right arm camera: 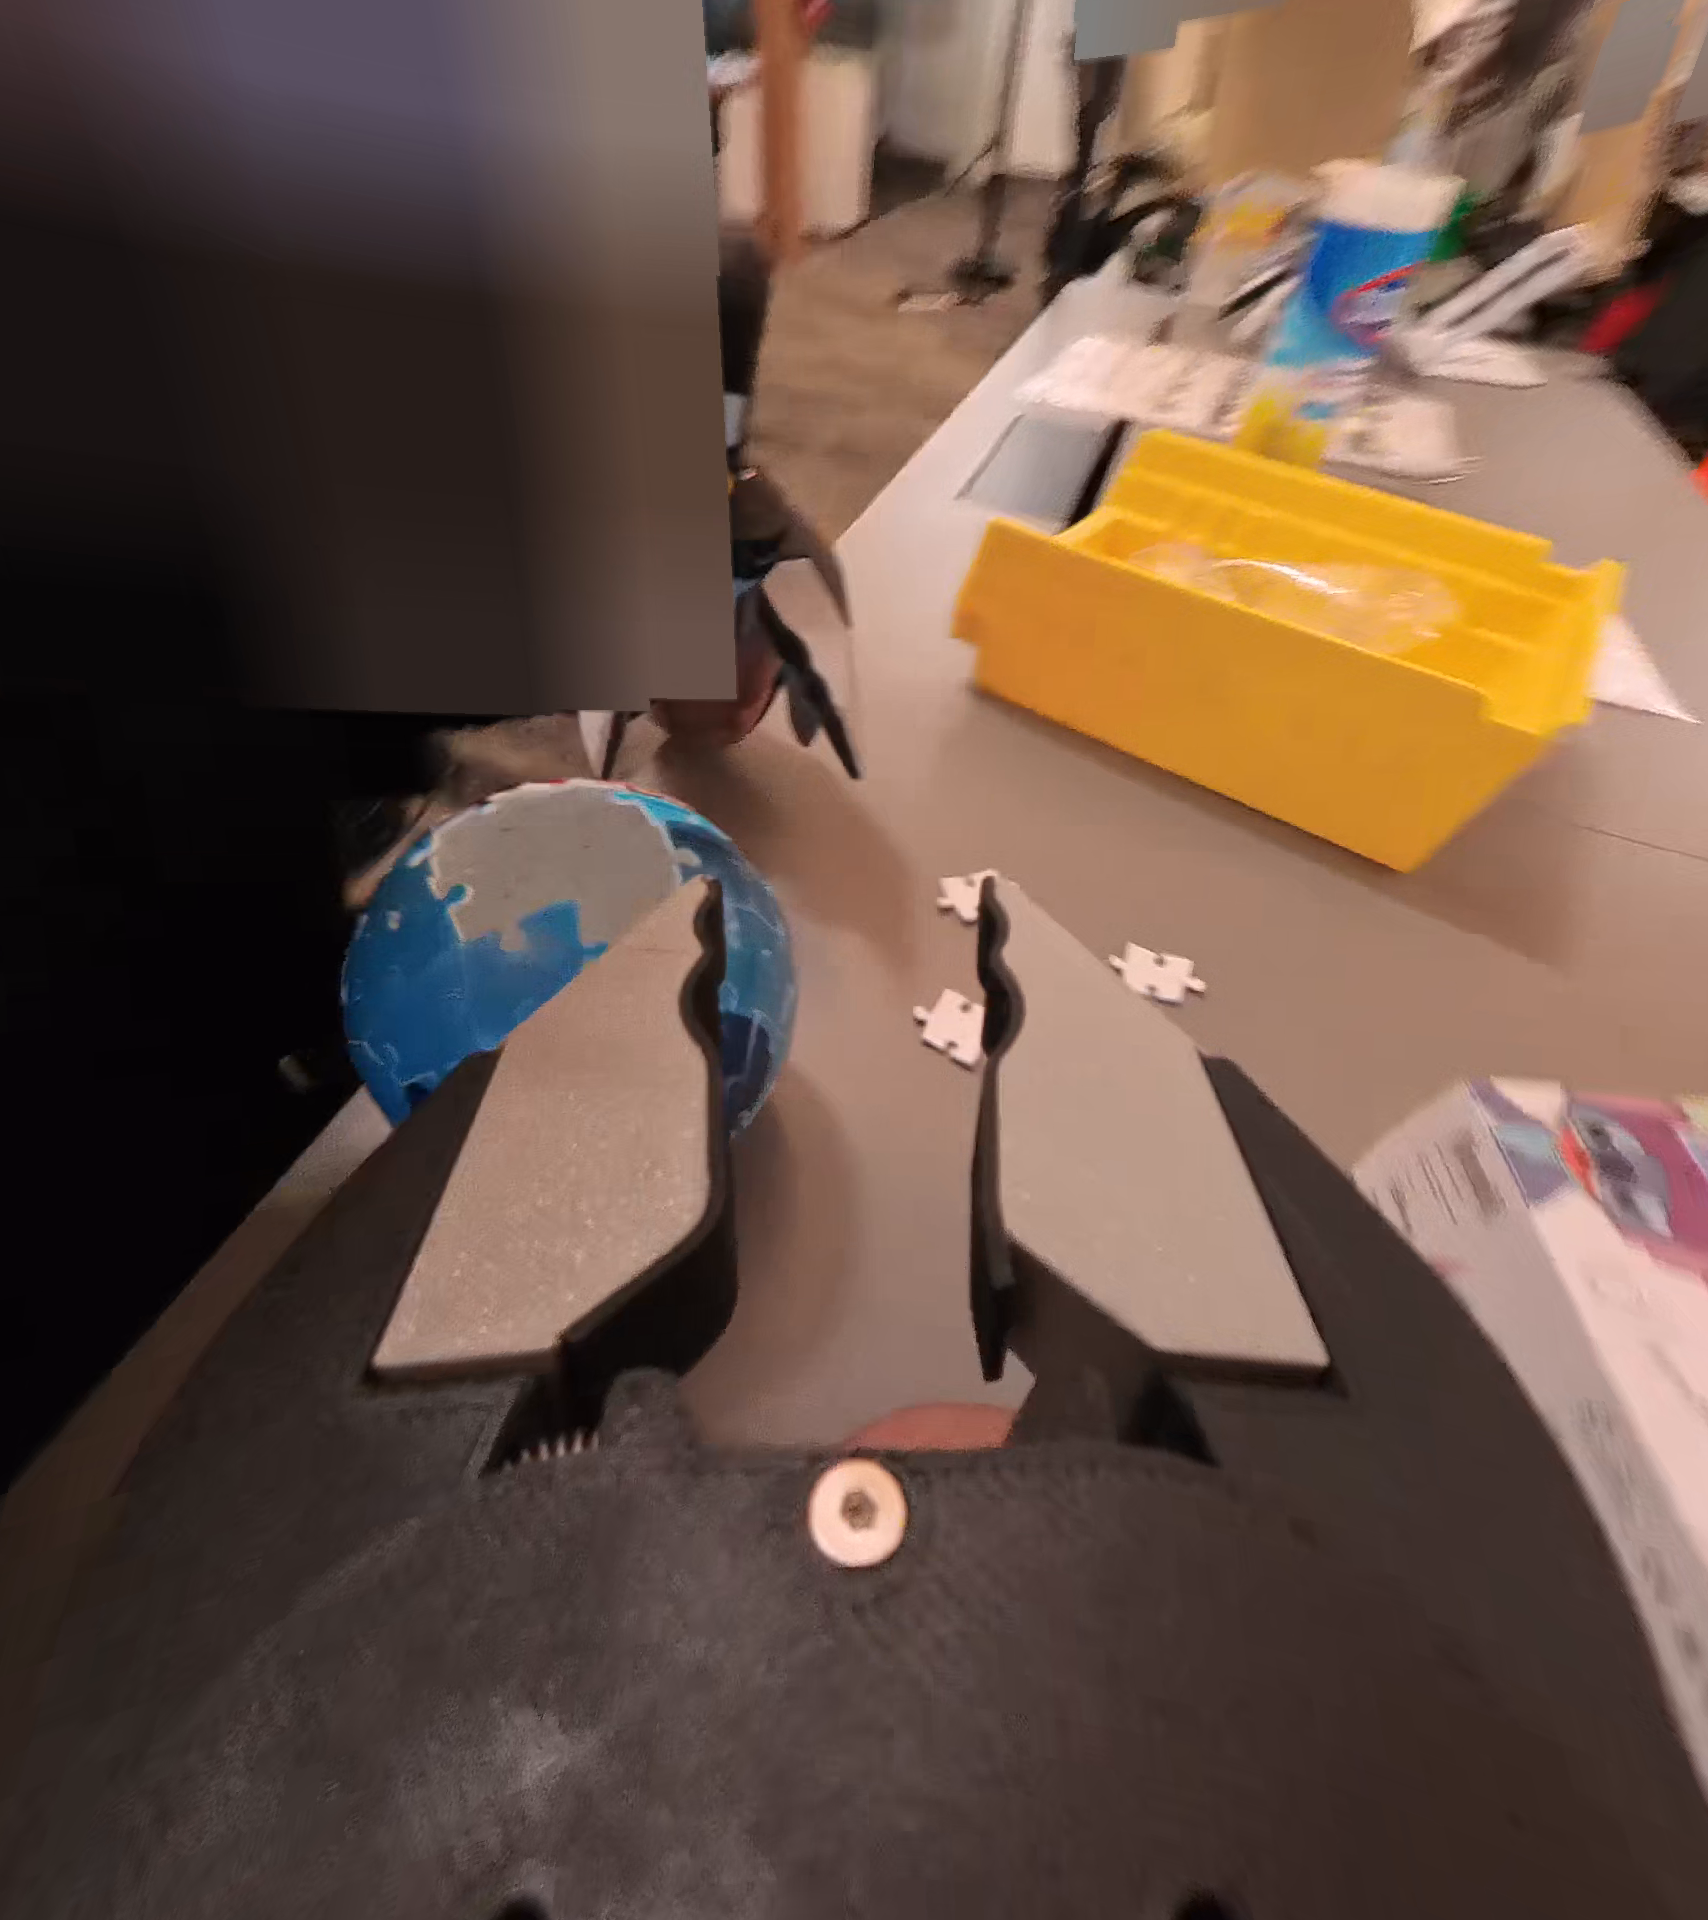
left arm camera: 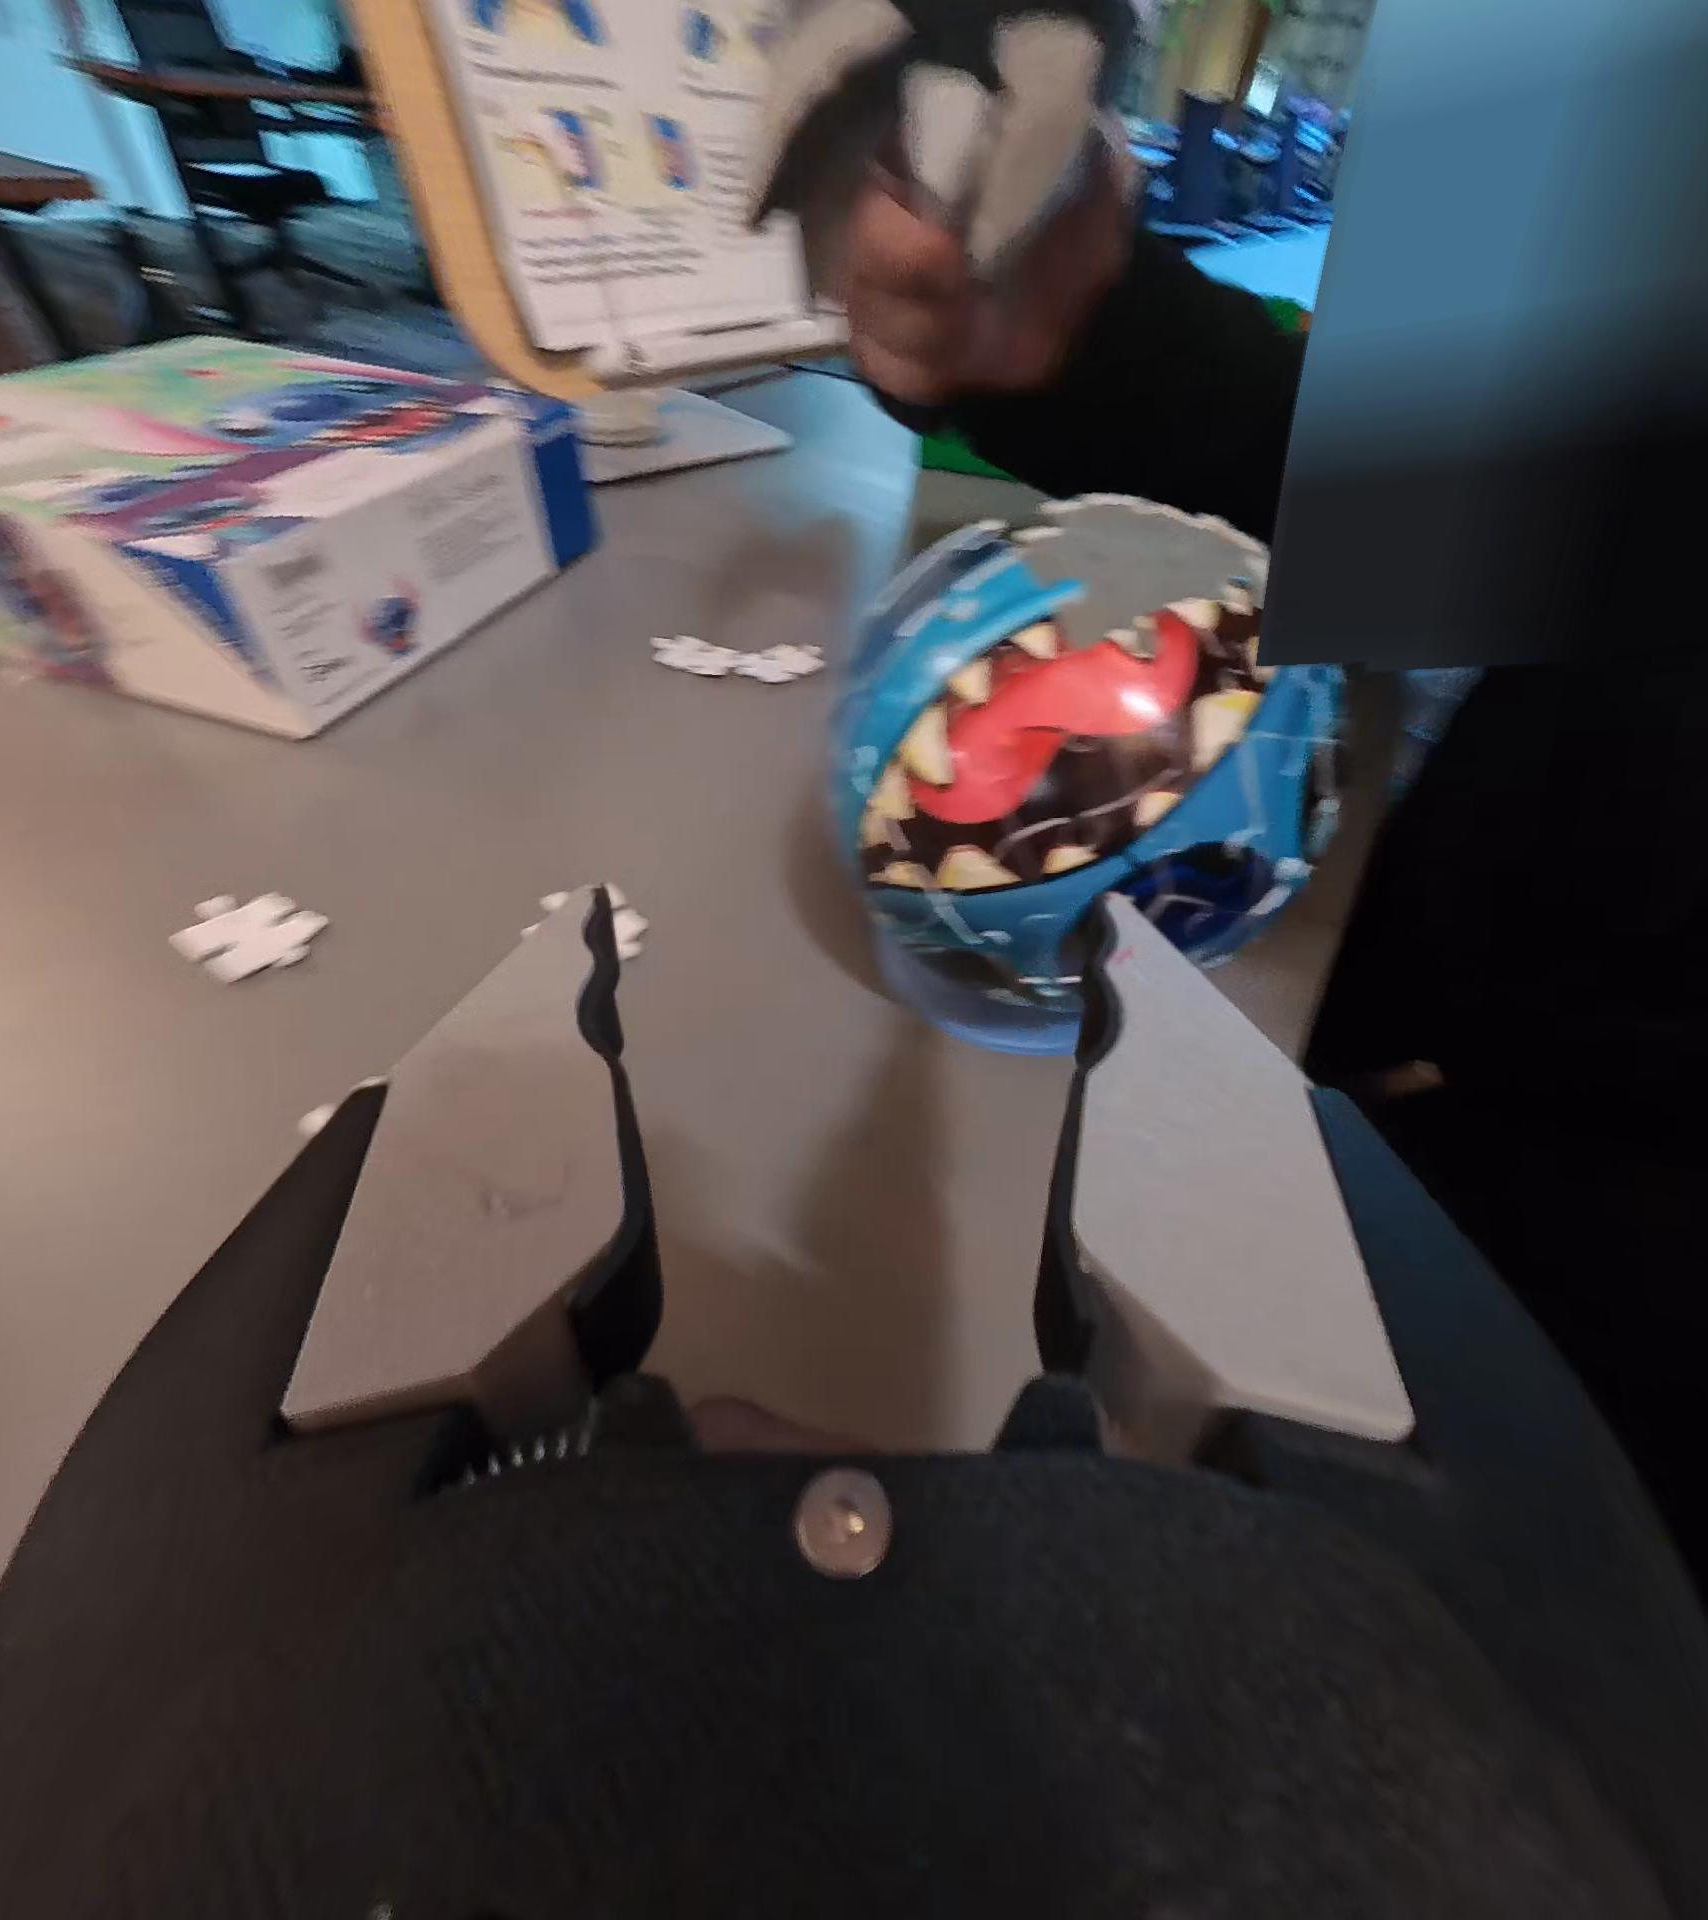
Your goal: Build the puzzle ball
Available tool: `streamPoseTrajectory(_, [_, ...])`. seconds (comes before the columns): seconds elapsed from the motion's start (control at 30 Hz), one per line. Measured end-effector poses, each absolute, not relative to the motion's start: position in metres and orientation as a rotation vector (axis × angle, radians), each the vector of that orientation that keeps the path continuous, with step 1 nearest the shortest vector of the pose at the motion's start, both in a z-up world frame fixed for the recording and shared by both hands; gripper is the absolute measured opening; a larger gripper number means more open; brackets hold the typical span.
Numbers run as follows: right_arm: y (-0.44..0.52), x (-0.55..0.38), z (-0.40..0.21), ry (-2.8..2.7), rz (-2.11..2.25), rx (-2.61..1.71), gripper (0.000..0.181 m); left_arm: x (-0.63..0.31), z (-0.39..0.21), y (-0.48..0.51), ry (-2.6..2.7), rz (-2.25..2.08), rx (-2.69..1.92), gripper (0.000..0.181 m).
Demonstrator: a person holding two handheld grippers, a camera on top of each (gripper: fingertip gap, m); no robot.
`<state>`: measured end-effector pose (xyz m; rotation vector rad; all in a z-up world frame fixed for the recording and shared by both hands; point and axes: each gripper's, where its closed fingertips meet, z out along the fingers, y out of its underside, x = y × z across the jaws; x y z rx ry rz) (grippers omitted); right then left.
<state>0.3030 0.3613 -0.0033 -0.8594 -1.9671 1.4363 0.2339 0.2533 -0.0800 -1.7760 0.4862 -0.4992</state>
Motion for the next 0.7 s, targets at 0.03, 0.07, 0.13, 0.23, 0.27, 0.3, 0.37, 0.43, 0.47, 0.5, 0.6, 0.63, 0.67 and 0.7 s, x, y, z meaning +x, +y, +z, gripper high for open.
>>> streamPoseTrajectory(0.03, [0.372,0.307,-0.008,-1.902,1.434,-0.918,0.050,0.228,-0.081,0.254,0.457,-0.481,-1.782,0.088])
streamPoseTrajectory(0.07, [0.380,0.312,-0.015,-1.848,1.432,-0.979,0.055,0.223,-0.084,0.254,0.440,-0.464,-1.798,0.088])
streamPoseTrajectory(0.13, [0.390,0.323,-0.034,-1.800,1.413,-1.085,0.063,0.218,-0.092,0.252,0.431,-0.425,-1.829,0.089])
streamPoseTrajectory(0.23, [0.390,0.340,-0.061,-1.797,1.344,-1.141,0.073,0.210,-0.098,0.248,0.378,-0.420,-1.837,0.090])
streamPoseTrajectory(0.27, [0.388,0.345,-0.067,-1.792,1.331,-1.140,0.073,0.209,-0.095,0.247,0.349,-0.436,-1.820,0.090])
streamPoseTrajectory(0.3, [0.385,0.350,-0.071,-1.779,1.327,-1.136,0.074,0.208,-0.090,0.244,0.335,-0.452,-1.793,0.089])
streamPoseTrajectory(0.37, [0.381,0.357,-0.080,-1.760,1.303,-1.135,0.074,0.208,-0.085,0.241,0.327,-0.437,-1.752,0.086])
streamPoseTrajectory(0.43, [0.383,0.361,-0.090,-1.745,1.231,-1.157,0.074,0.206,-0.082,0.241,0.308,-0.418,-1.738,0.084])
streamPoseTrajectory(0.47, [0.383,0.362,-0.094,-1.739,1.204,-1.171,0.074,0.207,-0.082,0.242,0.302,-0.415,-1.732,0.084])
streamPoseTrajectory(0.5, [0.384,0.363,-0.098,-1.735,1.178,-1.187,0.073,0.208,-0.081,0.244,0.296,-0.412,-1.725,0.083])
streamPoseTrajectory(0.6, [0.399,0.359,-0.103,-1.659,1.035,-1.248,0.072,0.210,-0.081,0.252,0.293,-0.357,-1.730,0.082])
streamPoseTrajectory(0.63, [0.406,0.359,-0.103,-1.633,0.977,-1.261,0.072,0.210,-0.082,0.256,0.294,-0.329,-1.732,0.082])
streamPoseTrajectory(0.67, [0.413,0.359,-0.103,-1.603,0.932,-1.272,0.073,0.210,-0.082,0.260,0.293,-0.308,-1.732,0.083])
streamPoseTrajectory(0.7, [0.420,0.360,-0.103,-1.571,0.907,-1.292,0.074,0.209,-0.081,0.264,0.285,-0.295,-1.728,0.083])
